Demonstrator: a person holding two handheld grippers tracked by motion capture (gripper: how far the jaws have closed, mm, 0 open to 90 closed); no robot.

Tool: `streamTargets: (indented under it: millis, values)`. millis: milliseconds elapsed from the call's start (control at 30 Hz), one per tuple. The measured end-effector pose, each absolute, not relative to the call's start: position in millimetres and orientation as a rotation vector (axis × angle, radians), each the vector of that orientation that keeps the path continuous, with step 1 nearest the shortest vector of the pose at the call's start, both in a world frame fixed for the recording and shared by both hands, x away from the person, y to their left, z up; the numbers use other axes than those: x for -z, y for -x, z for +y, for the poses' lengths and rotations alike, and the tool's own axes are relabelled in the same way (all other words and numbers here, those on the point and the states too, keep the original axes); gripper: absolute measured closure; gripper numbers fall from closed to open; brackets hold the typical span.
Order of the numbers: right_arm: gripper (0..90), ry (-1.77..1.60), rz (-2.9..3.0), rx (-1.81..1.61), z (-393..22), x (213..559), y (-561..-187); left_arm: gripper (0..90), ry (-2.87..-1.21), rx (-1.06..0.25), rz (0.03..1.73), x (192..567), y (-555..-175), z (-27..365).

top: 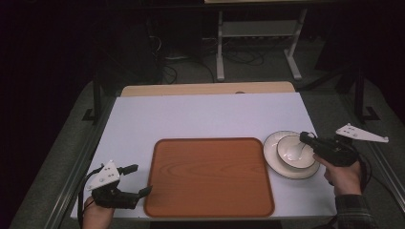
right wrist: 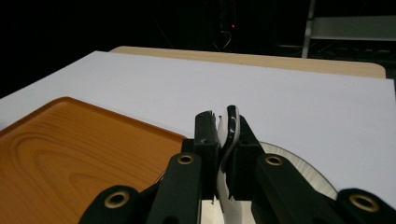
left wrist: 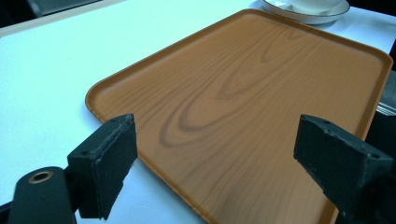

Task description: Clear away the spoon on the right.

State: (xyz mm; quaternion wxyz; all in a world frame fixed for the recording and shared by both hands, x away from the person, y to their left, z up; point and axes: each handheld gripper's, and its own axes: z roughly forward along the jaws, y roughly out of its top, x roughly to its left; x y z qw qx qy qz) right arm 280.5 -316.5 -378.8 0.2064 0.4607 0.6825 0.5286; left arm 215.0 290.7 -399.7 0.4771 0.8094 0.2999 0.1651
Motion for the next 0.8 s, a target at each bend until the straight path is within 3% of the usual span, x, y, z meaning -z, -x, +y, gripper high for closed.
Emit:
streamTargets:
  millis: [800]
  values:
    - [84.0,-1.12,1.942,-1.491,-297.1,323.0,-286.7,13.1,-1.978,-0.405,0.737,400.1,-215.1,291.1]
